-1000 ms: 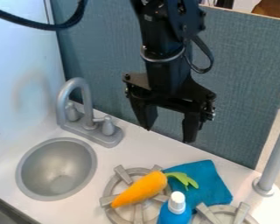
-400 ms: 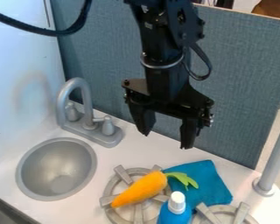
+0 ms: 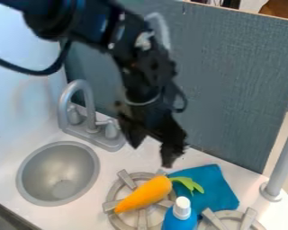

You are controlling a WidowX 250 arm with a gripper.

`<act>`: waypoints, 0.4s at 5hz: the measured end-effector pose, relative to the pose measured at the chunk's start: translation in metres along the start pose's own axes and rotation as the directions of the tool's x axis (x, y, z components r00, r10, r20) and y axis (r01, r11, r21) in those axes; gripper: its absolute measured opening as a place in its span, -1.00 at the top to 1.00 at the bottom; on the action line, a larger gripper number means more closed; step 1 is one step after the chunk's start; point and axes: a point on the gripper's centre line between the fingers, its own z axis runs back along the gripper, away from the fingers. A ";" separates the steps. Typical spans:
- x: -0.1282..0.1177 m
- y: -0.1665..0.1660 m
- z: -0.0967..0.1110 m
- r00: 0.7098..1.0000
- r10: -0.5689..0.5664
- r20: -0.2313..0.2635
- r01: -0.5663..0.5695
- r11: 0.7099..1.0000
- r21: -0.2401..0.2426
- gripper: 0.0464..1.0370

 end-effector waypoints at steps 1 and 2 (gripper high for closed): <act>-0.001 0.022 -0.007 0.996 -0.064 0.054 0.064 0.998 -0.008 -0.95; 0.002 0.035 -0.015 0.988 -0.129 0.082 0.130 0.992 -0.003 -0.95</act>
